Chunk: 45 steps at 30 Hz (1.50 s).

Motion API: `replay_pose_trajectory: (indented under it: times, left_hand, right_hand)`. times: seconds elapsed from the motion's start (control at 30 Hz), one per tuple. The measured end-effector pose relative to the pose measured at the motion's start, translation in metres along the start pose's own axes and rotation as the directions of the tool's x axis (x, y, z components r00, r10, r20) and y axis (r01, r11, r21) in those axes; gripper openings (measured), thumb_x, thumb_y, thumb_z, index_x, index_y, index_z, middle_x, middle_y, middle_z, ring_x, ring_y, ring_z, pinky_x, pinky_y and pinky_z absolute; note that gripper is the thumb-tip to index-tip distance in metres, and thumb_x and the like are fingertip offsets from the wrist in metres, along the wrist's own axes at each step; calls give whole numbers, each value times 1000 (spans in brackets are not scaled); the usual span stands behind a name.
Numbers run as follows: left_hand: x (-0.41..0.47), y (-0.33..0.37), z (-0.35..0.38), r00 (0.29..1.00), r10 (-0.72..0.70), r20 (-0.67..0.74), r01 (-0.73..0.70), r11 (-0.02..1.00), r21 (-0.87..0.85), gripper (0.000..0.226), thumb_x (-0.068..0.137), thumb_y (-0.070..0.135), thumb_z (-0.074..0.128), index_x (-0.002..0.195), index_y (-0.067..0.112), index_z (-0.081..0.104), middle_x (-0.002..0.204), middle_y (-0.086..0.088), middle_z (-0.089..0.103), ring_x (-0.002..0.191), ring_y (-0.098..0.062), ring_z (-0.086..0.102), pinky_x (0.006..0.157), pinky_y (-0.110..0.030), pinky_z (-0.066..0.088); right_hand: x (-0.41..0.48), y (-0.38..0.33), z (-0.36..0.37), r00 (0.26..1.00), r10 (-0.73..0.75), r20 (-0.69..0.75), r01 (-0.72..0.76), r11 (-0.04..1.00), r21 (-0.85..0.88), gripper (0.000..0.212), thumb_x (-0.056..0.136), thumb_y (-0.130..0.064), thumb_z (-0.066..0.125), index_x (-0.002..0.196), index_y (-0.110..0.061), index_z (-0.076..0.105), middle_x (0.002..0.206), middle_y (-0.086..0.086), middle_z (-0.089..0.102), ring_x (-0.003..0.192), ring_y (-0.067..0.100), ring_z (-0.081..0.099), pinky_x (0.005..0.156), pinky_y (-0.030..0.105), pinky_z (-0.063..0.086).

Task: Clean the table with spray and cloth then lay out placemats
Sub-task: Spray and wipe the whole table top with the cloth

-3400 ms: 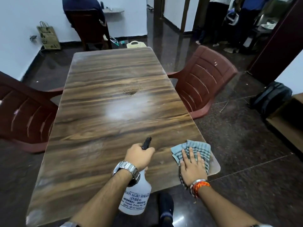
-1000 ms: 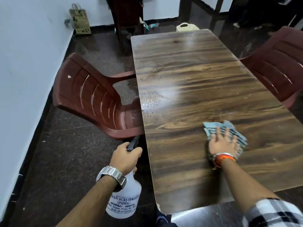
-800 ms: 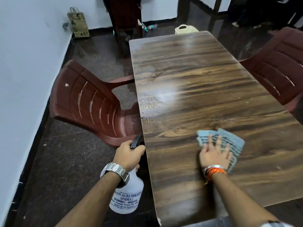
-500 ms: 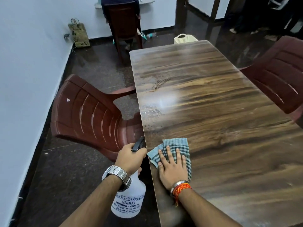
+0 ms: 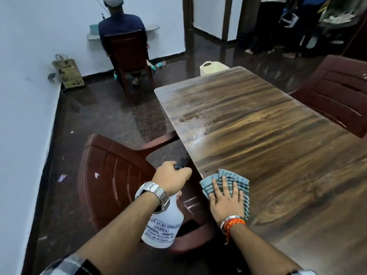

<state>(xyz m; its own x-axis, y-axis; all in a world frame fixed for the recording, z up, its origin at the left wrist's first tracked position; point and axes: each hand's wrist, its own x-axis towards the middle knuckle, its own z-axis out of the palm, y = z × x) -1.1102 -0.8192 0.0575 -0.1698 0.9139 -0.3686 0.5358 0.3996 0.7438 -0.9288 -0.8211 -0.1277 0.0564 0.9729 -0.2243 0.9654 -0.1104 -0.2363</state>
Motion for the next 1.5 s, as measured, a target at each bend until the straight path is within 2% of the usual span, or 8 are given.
replay_pose_trajectory:
  times: [0.33,0.43,0.53,0.6,0.9,1.3,1.4,1.5]
  left_hand:
    - [87,-19,-119,992,86,87,-80,994,-80,13,70,22,60,60,16,53,54,-3,52,35,-22,45,49,-29,46]
    - [124,-29,-147,983,153,106,-150,988,-35,18,69,25,59,52,22,51,56,0,51,48,-22,45,52,-27,43]
    - [159,-32,-176,980,136,147,-126,989,-76,21,65,22,58,48,21,46,57,-3,49,47,-24,47,46,-24,42]
    - [191,-30,-196,973,151,175,-140,988,-73,17,61,24,57,49,20,45,59,-6,48,48,-25,49,52,-30,42]
    - [328,-20,-259,939,210,274,-203,978,-53,21,51,28,57,58,17,41,61,-5,42,43,-25,44,55,-38,38]
    - [505,19,-300,854,288,434,-305,952,-31,18,63,23,59,63,12,45,58,-3,47,35,-28,59,47,-26,39]
    - [551,36,-311,832,308,462,-345,939,-6,17,67,21,61,63,11,48,55,-2,48,36,-26,59,50,-25,41]
    - [587,50,-316,813,353,463,-408,913,20,17,72,18,62,63,10,51,55,-2,50,28,-10,50,48,-26,37]
  right_hand:
    - [50,-52,-3,948,318,-17,-316,945,88,55,94,-59,13,146,-50,1,159,-13,-5,146,28,-3,116,49,-2]
    - [72,-75,-5,905,424,-17,-420,900,119,56,93,-59,12,147,-48,1,159,-13,-7,145,29,-6,116,49,-2]
    - [97,-100,-7,833,553,-1,-544,820,179,58,92,-60,9,148,-46,2,159,-12,-8,145,30,-6,115,49,-5]
    - [121,-123,-8,785,620,-4,-603,766,223,58,92,-59,7,148,-44,2,159,-11,-9,145,31,-5,115,49,-6]
    - [228,-206,-17,671,740,46,-718,632,294,57,95,-55,9,149,-41,0,158,-10,-15,144,31,-11,115,50,-8]
    - [324,-280,-20,568,823,23,-782,530,327,55,96,-55,14,148,-44,1,159,-10,-11,145,30,-7,116,49,-4]
    - [352,-294,-20,494,869,20,-819,458,345,55,96,-55,16,149,-43,3,159,-9,-11,145,30,-6,116,49,-3]
    - [378,-312,-21,469,883,2,-831,441,338,55,97,-53,17,149,-41,4,159,-8,-10,145,31,-6,116,49,-2]
